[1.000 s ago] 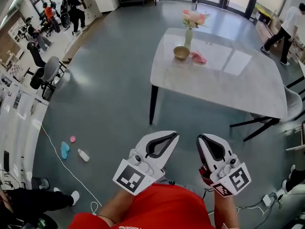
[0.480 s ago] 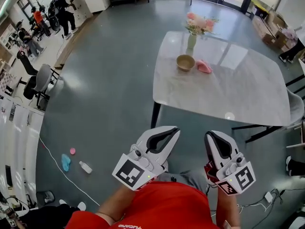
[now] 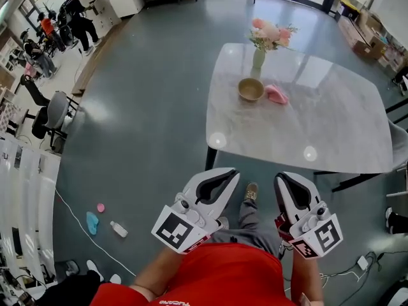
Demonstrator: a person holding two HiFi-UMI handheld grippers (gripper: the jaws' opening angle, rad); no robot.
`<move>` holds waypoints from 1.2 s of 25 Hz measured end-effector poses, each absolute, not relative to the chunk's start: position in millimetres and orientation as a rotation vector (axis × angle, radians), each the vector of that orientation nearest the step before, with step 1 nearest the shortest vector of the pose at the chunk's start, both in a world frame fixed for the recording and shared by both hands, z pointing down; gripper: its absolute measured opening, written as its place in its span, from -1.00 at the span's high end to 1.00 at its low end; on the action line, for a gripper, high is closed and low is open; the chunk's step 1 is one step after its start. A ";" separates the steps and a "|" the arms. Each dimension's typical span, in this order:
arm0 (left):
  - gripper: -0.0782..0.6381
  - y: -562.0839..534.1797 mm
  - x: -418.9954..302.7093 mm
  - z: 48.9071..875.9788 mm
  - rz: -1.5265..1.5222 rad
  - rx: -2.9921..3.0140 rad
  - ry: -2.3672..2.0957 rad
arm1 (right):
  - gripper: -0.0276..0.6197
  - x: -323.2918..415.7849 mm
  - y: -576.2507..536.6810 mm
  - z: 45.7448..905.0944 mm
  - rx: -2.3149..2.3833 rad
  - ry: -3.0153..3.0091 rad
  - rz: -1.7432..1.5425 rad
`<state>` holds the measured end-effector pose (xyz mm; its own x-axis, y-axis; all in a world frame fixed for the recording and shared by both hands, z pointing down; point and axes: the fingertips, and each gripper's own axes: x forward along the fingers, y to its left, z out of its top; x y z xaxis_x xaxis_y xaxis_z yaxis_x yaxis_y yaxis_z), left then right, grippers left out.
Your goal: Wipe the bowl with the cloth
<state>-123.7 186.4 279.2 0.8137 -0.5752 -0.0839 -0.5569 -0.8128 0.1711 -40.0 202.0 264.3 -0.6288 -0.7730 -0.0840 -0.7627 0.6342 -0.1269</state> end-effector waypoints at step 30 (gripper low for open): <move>0.76 7.9 -38.3 293.4 -0.129 2.883 -1.100 | 0.91 50.6 12.0 280.5 -1.068 2.806 -0.161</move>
